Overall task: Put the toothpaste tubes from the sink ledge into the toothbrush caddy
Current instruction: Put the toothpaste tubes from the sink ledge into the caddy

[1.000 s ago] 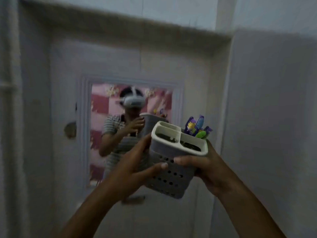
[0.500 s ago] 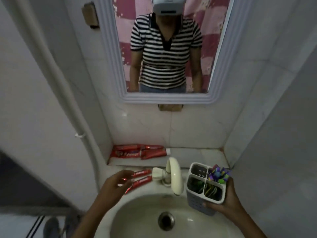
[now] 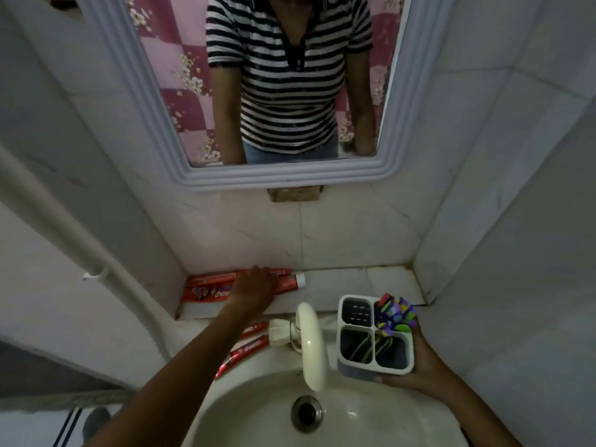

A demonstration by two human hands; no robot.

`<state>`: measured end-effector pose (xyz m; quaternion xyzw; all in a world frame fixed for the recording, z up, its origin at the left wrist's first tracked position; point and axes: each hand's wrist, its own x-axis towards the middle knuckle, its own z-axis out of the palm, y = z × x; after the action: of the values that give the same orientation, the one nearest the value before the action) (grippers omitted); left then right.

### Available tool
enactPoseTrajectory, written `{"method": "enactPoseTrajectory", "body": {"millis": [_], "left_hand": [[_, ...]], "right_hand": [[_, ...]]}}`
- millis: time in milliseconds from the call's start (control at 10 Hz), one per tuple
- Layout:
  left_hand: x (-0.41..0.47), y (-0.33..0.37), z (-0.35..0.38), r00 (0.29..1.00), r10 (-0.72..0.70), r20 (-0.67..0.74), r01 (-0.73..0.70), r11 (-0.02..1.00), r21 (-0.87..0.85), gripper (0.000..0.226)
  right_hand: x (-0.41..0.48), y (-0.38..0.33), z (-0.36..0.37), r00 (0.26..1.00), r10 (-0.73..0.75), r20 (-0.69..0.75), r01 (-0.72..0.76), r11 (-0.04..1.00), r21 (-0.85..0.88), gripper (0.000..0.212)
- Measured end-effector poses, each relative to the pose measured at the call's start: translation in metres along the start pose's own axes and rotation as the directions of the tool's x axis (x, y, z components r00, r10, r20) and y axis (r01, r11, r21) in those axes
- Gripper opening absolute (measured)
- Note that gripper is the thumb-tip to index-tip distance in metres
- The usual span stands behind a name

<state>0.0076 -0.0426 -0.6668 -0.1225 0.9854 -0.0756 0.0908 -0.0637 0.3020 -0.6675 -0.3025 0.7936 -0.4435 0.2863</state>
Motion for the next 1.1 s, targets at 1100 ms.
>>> {"method": "enactPoseTrajectory", "body": {"millis": [1100], "left_hand": [[-0.005,0.103,-0.187,0.875,0.470,0.120,-0.463,0.883,-0.079,0.043]], "right_hand": [[0.006,0.002,0.003,0.999,-0.053,0.011,0.050,0.979,0.199,0.130]]}}
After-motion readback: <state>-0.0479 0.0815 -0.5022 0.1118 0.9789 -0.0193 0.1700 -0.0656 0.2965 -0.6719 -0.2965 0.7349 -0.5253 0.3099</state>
